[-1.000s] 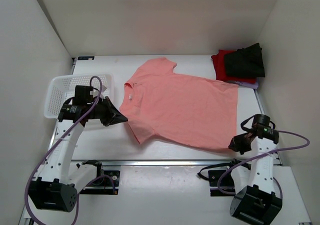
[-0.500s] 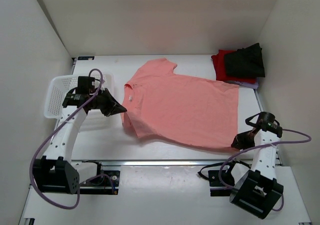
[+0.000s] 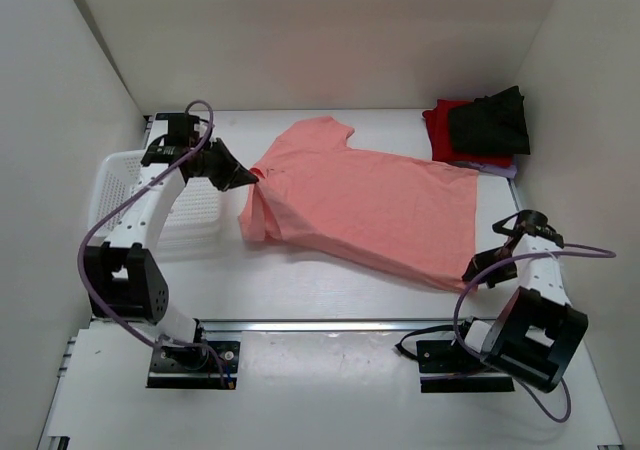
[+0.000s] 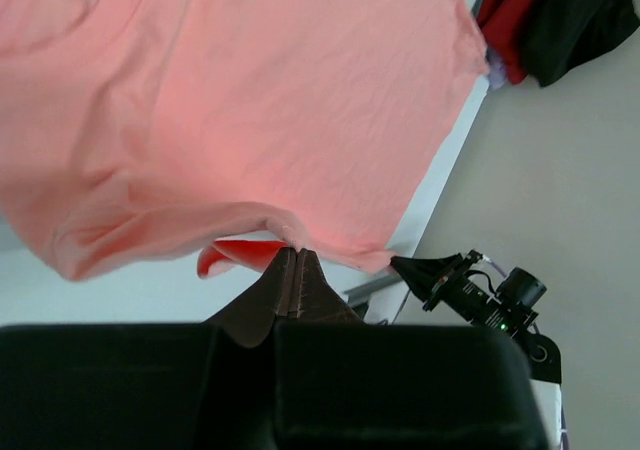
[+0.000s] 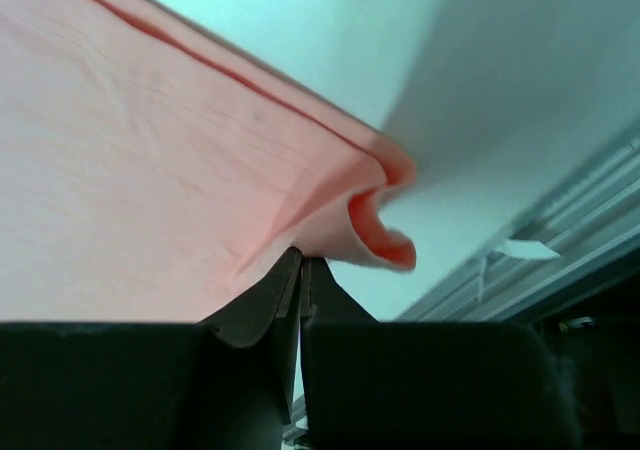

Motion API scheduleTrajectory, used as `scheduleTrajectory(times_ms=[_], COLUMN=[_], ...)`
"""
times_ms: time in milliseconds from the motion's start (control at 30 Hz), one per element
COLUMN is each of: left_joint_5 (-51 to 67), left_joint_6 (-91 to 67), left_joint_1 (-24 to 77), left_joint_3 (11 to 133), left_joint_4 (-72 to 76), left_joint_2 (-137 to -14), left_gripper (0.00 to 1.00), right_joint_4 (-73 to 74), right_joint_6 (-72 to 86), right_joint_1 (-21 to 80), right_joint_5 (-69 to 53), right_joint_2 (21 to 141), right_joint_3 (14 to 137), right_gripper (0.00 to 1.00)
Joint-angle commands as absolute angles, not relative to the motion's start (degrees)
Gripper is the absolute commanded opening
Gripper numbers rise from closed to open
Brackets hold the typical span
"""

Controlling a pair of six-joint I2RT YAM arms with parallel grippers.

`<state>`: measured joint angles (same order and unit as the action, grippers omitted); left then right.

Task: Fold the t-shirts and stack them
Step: Fold the flattened tshirt in 1/3 of the way

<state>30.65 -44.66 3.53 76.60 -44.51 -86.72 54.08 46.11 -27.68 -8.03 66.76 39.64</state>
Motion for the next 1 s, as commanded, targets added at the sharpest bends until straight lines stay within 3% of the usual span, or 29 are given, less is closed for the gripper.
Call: scheduleTrajectory(times_ms=[0, 600, 667, 700, 767, 867, 967], left_joint_5=[29.45, 26.11, 24.97, 25.48, 25.22, 26.19, 27.24], left_joint_6=[-44.82, -44.3, -44.73, -45.17, -45.79, -47.55, -48.6], left_joint_1=[3.34, 2.99, 2.64, 2.29, 2.37, 2.11, 3.16], left_joint_3=[83.48, 99.49, 99.84, 99.76, 99.84, 101.33, 103.35], left_joint_4=[-42.01, -44.38, -44.39, -43.51, -41.58, -38.68, -37.27], left_joint_2=[-90.59, -108.54, -109.24, -109.16, -110.3, -112.14, -112.94], left_gripper=[0.0, 0.0, 0.0, 0.03, 0.22, 0.28, 0.26], right_joint_4=[48.87, 41.75, 38.95, 38.67, 35.09, 31.83, 31.38], right_joint_6=[46.23, 42.72, 42.89, 42.89, 43.24, 43.86, 43.59], right_joint_1=[-26.63, -21.71, -21.27, -21.01, -20.4, -19.86, -19.42], right_joint_5=[-8.79, -8.79, -9.23, -8.97, -8.27, -5.72, -5.45], right_joint_2=[71.17, 90.35, 91.23, 91.23, 90.54, 88.25, 86.58], right_joint_3=[44.46, 59.14, 59.76, 60.9, 61.87, 62.57, 61.88], right_gripper=[0.0, 0.0, 0.1, 0.11, 0.2, 0.24, 0.24])
